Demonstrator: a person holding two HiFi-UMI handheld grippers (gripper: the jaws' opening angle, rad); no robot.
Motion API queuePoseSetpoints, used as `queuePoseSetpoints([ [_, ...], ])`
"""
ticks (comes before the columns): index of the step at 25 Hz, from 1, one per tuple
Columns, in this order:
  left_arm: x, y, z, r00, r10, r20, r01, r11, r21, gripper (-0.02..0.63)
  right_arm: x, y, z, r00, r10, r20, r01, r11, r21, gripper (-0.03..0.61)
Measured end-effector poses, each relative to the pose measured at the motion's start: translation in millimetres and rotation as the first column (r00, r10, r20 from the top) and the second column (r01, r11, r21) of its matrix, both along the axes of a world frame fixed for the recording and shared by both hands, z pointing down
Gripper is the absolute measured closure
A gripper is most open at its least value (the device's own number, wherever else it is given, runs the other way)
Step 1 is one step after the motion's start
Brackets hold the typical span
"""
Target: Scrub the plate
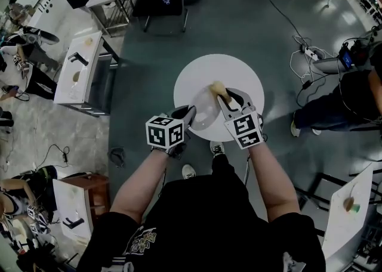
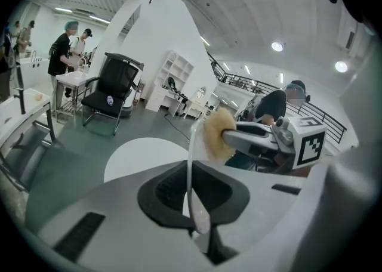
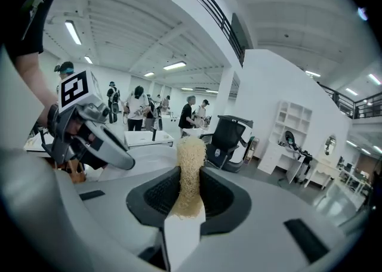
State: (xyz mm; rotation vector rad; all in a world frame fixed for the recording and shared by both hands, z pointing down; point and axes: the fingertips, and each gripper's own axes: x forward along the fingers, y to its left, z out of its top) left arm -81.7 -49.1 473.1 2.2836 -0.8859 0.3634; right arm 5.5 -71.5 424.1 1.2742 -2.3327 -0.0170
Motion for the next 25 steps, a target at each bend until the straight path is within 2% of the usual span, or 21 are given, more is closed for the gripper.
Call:
queuePoseSetpoints([
  [6,3.1,3.3,3.1,1.0,-0.002,0.002,0.002,1.0,-0.007,0.594,0.0,0.3,-5.2,1.0,-0.011,-0.012,0.011,1.0,0.026,0.477],
  [13,1.5,-2.7,-2.7,0.999,-0.023,-0.042,0.022,1.0,-0.014,0.594,-24.4,21.7,26.8,0.996,-0.07,-0.055,0.067,0.997,-0.044,0.477],
  [25,-9.3,-20.9,-4.4,0.994,-0.091,-0.061,0.09,0.996,-0.019,0.591,-70.6,76.0,63.2,0.985,-0.175,-0.016,0.171,0.975,-0.141,0.477],
])
